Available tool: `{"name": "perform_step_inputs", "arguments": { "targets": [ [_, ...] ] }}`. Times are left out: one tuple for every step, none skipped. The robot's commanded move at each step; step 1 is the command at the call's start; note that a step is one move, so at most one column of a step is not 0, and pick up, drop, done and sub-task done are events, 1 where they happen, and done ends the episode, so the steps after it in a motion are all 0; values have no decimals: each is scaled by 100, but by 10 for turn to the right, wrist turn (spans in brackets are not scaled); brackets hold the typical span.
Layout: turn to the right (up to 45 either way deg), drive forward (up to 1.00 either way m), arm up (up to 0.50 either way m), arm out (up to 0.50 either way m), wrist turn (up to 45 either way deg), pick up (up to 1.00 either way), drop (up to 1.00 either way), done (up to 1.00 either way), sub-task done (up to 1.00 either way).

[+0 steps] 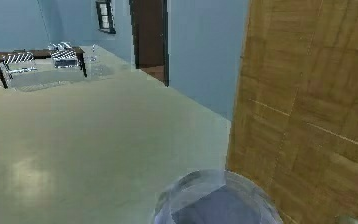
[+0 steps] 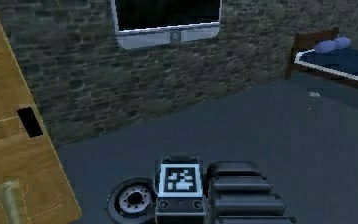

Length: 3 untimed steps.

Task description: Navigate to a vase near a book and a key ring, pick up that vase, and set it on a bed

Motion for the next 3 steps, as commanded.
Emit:
{"name": "perform_step_inputs", "arguments": {
  "targets": [
    [-330, 0, 0, 0, 0, 0, 0, 0, 0],
    [0, 100, 0, 0, 0, 0, 0, 0, 0],
    [-60, 0, 0, 0, 0, 0, 0, 0, 0]
  ]
}}
